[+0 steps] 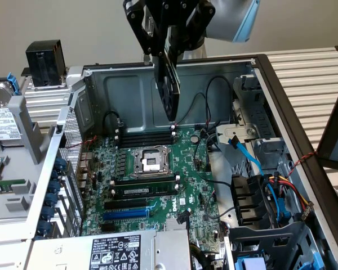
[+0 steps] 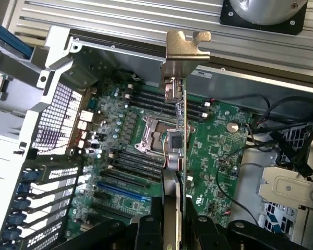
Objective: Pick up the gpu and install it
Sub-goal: 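Insert the gpu into the slot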
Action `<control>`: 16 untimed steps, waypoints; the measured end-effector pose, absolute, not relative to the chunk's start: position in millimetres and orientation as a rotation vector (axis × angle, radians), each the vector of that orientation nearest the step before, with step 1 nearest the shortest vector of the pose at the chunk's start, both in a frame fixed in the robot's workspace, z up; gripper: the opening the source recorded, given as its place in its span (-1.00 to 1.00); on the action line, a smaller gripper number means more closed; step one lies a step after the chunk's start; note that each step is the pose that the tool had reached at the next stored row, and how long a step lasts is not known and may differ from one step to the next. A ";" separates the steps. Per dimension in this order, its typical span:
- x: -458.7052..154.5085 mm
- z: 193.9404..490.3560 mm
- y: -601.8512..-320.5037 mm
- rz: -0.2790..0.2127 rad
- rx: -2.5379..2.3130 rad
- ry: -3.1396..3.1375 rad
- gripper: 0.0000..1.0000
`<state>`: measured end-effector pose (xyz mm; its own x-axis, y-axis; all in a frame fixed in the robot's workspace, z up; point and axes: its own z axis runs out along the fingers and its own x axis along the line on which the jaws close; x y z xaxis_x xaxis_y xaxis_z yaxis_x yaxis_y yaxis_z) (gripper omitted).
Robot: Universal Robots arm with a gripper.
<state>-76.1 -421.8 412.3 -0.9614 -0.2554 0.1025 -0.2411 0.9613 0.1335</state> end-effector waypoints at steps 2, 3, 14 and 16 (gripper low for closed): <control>-76.1 412.2 -421.7 -0.178 0.434 -2.984 -0.47; -76.1 412.1 -421.8 -0.177 0.464 -2.978 -0.47; -76.1 410.9 -421.8 -0.157 0.756 -2.907 -0.47; -76.0 410.7 -421.8 -0.153 0.810 -2.891 -0.47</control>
<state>-76.0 -421.8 410.7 -0.8464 -0.5226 0.1025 -0.5089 0.8504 0.1336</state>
